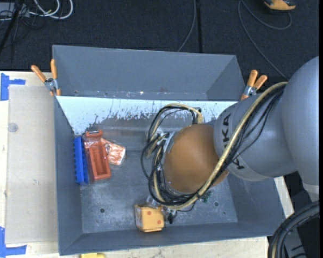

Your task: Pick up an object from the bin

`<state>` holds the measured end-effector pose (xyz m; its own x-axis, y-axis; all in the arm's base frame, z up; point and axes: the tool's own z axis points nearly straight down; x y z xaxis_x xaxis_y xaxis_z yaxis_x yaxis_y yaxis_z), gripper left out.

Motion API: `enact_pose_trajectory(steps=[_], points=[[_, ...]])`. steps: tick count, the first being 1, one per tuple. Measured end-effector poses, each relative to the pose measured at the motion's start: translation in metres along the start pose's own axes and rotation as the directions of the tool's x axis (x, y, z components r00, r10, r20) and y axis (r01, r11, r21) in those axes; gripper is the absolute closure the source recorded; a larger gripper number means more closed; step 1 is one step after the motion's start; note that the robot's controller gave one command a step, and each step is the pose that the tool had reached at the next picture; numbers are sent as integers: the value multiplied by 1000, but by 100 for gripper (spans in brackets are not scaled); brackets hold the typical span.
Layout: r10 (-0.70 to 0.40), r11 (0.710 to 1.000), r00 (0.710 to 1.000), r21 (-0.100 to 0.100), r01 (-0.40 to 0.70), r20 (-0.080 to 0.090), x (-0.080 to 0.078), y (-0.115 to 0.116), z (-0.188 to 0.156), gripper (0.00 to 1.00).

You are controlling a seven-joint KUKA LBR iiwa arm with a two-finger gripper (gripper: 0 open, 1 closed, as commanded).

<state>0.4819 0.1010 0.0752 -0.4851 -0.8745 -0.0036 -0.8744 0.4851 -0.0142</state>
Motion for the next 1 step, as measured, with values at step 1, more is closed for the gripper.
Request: enact_pose_trajectory(steps=[1], points=[[-64,998,998,-1,64,0,-1,1,-121,100]])
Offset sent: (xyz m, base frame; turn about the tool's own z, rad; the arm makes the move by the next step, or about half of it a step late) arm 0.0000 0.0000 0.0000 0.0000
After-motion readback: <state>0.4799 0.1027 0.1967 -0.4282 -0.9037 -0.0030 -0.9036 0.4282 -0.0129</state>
